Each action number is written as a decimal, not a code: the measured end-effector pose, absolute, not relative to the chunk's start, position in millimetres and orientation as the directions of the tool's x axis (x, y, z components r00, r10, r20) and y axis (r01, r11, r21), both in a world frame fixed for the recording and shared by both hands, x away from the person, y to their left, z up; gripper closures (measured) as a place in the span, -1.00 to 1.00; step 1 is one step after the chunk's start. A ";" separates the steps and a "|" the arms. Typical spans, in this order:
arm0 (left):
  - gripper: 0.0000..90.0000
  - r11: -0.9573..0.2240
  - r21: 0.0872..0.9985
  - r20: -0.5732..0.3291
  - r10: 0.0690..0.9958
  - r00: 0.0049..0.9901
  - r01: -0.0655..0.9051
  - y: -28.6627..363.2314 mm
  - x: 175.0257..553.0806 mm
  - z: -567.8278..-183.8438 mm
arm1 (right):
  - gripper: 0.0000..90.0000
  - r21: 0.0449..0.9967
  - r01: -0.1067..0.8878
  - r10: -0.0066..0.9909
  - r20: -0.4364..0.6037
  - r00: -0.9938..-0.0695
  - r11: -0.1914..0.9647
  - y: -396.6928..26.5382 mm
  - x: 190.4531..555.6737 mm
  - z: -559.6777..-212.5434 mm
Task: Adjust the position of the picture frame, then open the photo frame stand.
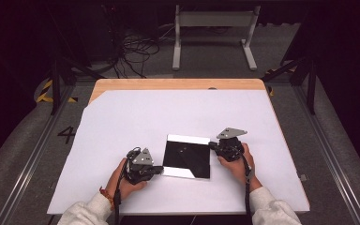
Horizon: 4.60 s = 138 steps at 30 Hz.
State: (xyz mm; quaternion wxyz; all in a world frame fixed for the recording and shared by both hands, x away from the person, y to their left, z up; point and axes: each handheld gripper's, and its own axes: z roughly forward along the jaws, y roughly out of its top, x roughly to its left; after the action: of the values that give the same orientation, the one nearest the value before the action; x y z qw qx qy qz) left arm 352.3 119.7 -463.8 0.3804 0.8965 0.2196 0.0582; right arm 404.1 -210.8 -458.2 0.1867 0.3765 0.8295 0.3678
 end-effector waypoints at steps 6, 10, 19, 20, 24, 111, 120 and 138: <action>1.00 -0.616 0.713 -0.050 0.434 0.900 0.336 111.0 350.6 -464.3 | 1.00 0.747 0.491 0.758 -0.027 -0.652 0.449 -214.1 403.2 -457.3; 1.00 -0.625 0.713 -0.033 0.423 0.905 0.318 108.5 350.3 -464.0 | 1.00 0.744 0.490 0.755 -0.029 -0.655 0.455 -215.3 401.3 -456.9; 0.99 -0.629 0.716 -0.028 0.409 0.912 0.304 109.8 351.6 -464.3 | 1.00 0.735 0.474 0.726 -0.036 -0.686 0.484 -216.9 388.5 -455.7; 0.99 -0.629 0.716 -0.028 0.409 0.912 0.304 109.8 351.6 -464.3 | 1.00 0.735 0.474 0.726 -0.036 -0.686 0.484 -216.9 388.5 -455.7; 0.93 -0.626 0.721 -0.036 0.395 0.918 0.297 111.7 350.8 -463.0 | 0.98 0.739 0.465 0.712 -0.027 -0.702 0.487 -220.1 379.6 -451.1; -0.57 -0.561 0.740 0.002 0.553 0.833 0.371 189.0 308.0 -465.3 | 0.66 0.554 0.486 0.562 0.039 -0.826 0.676 -210.3 331.2 -437.4; -0.58 -0.567 0.735 -0.001 0.550 0.835 0.373 187.2 307.7 -466.2 | 0.39 0.629 0.534 0.586 0.151 -0.796 0.565 -216.5 335.4 -435.8; -0.60 -0.594 0.710 0.020 0.554 0.833 0.378 183.5 308.0 -469.2 | 0.10 0.659 0.702 0.603 0.454 -0.656 0.268 -233.1 351.8 -442.2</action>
State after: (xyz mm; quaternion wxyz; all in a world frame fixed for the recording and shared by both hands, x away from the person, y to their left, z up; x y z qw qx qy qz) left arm 308.0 183.5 -469.2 0.3656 0.8846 0.2632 0.1202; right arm 351.8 -233.1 -442.2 -0.0559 0.4107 0.7944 0.4440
